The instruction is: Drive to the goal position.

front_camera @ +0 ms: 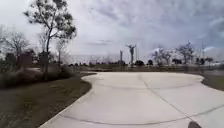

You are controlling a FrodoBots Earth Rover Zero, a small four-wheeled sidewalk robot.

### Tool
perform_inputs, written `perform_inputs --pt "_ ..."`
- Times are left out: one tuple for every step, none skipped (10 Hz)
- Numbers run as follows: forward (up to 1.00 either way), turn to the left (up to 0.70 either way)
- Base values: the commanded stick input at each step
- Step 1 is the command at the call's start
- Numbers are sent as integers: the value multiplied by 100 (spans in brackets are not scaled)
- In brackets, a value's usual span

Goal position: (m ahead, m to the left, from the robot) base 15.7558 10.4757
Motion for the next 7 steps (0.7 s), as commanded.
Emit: perform_inputs --pt "100 0" --pt "100 0" --pt "100 0" --pt "100 0" --pt "100 0" --pt "100 0" --pt "100 0"
